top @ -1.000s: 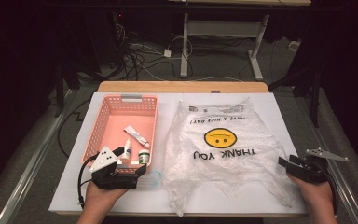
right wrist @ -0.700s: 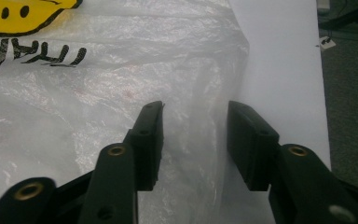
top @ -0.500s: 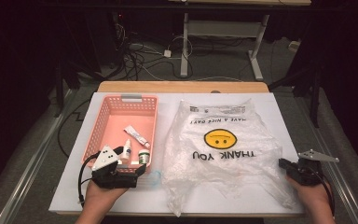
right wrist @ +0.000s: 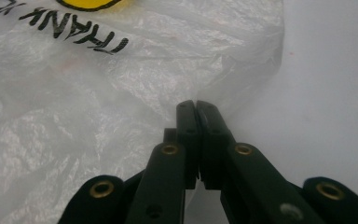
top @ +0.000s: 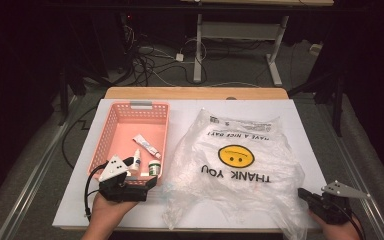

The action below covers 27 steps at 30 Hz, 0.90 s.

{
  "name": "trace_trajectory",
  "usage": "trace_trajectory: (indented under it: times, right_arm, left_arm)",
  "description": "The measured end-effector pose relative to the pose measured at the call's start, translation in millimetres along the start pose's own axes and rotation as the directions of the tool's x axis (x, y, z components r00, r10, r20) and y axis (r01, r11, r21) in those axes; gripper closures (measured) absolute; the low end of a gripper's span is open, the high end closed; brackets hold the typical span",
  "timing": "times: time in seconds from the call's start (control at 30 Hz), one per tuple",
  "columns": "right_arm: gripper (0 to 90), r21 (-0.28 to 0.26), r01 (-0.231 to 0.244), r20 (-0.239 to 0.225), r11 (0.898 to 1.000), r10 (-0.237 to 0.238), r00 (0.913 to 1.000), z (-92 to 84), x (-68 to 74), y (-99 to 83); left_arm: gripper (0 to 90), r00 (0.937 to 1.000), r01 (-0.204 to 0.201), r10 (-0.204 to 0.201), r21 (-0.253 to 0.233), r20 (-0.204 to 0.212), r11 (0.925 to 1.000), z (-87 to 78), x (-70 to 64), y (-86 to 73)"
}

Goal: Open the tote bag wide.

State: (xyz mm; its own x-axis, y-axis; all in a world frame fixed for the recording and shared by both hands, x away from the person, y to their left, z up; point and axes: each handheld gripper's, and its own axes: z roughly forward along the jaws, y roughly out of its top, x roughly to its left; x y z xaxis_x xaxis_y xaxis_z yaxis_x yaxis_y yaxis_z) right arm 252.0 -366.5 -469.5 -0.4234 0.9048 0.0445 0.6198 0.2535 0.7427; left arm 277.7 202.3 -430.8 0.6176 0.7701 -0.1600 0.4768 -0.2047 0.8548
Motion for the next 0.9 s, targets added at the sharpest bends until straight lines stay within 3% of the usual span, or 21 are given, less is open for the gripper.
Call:
trace_trajectory:
  times: [0.1, 0.2, 0.27, 0.4, 0.7, 0.9]
  right_arm:
    - [88.3, 0.007, 0.009, -0.01, 1.0, -0.009, 0.9999, -6.6, 7.4, -8.7]
    - [74.9, 0.0, 0.008, -0.036, 1.0, -0.008, 0.9993, -10.4, 9.8, -12.5]
    - [65.0, -0.035, -0.008, -0.036, 0.999, 0.007, 0.9993, -16.6, 9.8, -9.8]
    - [55.3, -0.129, -0.016, -0.033, 0.992, 0.012, 0.9994, -21.3, 4.1, 2.7]
    - [51.3, -0.115, 0.003, 0.005, 0.993, -0.002, 1.0, 33.2, -31.8, 58.3]
    - [41.2, -0.083, -0.083, 0.019, 0.993, 0.085, 0.9962, 82.0, -60.0, 86.3]
  left_arm:
    - [0.0, 0.9994, 0.029, -0.028, -0.042, 0.021, 0.9987, -4.4, 2.4, -0.6]
    - [0.0, 0.9997, 0.016, -0.016, -0.032, 0.02, 0.9994, -3.6, 1.4, 0.5]
    - [0.0, 0.9998, 0.008, -0.008, -0.019, 0.02, 0.9998, -2.9, 1.1, 0.6]
    - [0.0, 0.9997, -0.021, 0.021, -0.007, 0.013, 0.9998, 1.0, -2.7, 0.4]
    - [0.0, 0.9993, -0.031, 0.031, -0.007, 0.02, 0.9995, 6.2, -4.8, 0.3]
    - [0.0, 0.9985, -0.054, 0.054, -0.017, 0.009, 0.9984, 3.9, -5.9, 0.4]
